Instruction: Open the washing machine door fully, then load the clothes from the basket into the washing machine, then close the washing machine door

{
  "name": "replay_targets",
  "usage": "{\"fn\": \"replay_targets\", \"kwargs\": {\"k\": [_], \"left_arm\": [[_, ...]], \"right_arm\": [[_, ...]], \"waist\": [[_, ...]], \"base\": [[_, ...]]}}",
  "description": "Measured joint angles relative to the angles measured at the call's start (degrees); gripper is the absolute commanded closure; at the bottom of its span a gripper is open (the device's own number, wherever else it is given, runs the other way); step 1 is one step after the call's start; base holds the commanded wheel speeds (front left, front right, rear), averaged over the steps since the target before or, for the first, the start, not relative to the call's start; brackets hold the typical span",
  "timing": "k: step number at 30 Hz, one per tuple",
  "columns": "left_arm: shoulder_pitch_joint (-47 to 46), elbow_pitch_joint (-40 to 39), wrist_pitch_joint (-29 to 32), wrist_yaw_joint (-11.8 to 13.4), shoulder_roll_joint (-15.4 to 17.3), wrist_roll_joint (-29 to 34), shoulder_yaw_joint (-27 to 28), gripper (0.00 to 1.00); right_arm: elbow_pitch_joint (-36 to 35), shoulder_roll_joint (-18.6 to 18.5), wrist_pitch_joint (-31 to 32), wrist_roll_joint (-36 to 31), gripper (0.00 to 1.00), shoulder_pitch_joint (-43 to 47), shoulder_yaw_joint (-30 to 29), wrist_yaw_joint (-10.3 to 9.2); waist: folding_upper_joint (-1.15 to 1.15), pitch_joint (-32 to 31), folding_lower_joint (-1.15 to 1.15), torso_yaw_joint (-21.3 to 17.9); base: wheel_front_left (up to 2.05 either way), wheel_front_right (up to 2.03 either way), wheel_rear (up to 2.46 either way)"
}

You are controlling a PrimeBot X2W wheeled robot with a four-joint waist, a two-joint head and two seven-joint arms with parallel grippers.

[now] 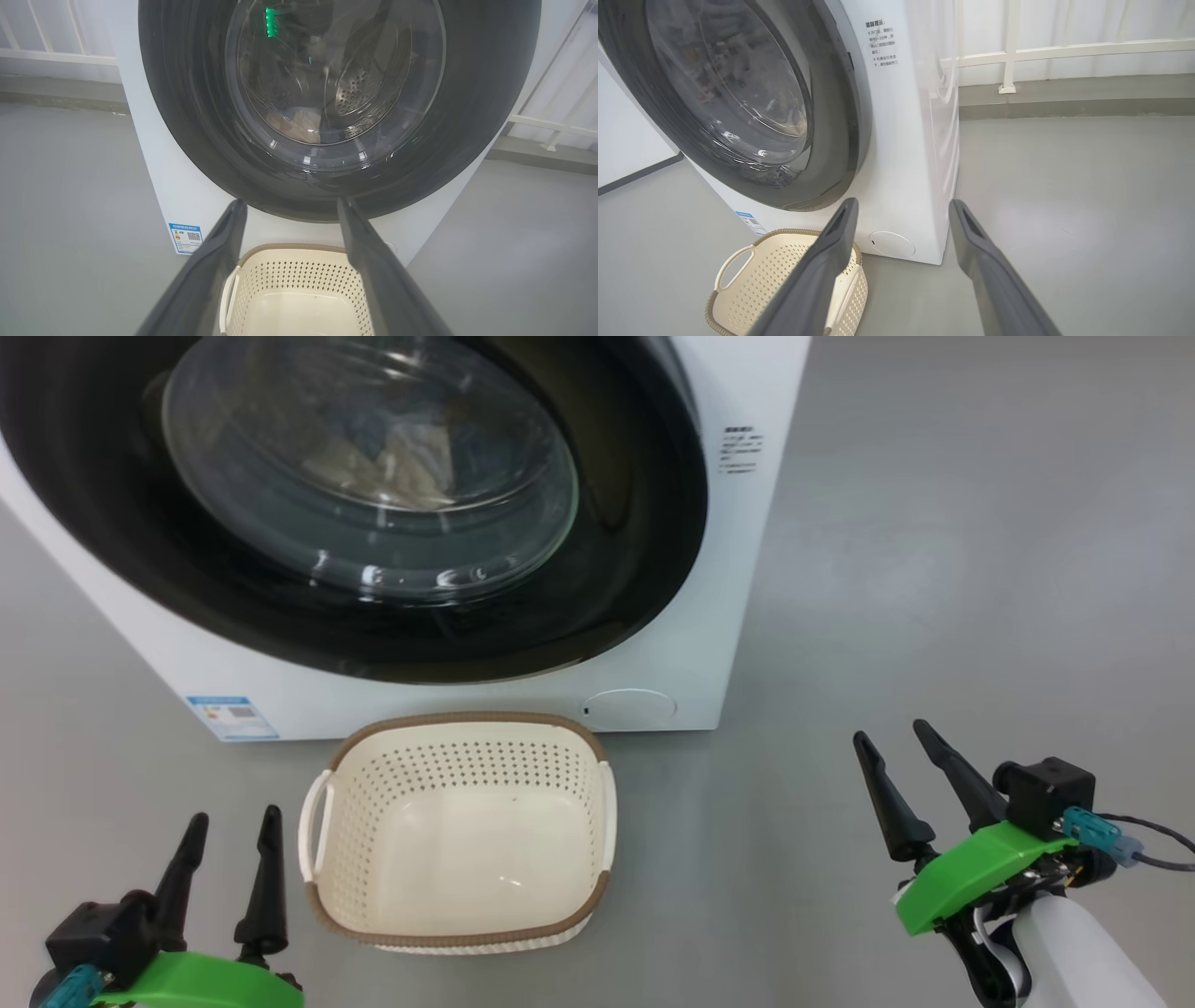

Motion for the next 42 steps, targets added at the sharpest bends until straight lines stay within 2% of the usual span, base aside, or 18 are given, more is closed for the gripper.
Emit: {"fn": "replay_targets", "kwargs": {"k": [18, 38, 39, 42], "left_arm": [[1.47, 0.32, 0.00, 0.00, 0.26, 0.78, 1.68, 0.00], [2.26, -0.43, 0.00, 0.00, 0.22, 1.78, 2.93, 0.00], [2.26, -0.05, 0.01, 0.01, 0.03, 1.86, 2.85, 1.00], [2.67, 2.00, 0.09, 0.01, -1.59, 1.86, 2.13, 1.00]], "right_arm": [[-1.58, -0.36, 0.00, -0.01, 0.00, 3.36, -2.02, 0.00], [-2.44, -0.14, 0.00, -0.10, 0.00, 4.72, -3.76, 0.00], [-2.04, -0.04, 0.00, -0.09, 1.00, 4.73, -3.72, 0.01], [-0.11, 0.97, 0.05, -0.09, 1.00, 5.83, -3.57, 0.01]], "waist": [[0.00, -1.65, 0.00, -4.12], [0.00, -1.51, 0.00, -4.98], [0.00, -1.50, 0.00, -4.98], [0.00, -1.50, 0.00, -4.98]], "base": [[0.00, 0.00, 0.00], [0.00, 0.00, 0.00], [0.00, 0.00, 0.00], [0.00, 0.00, 0.00]]}}
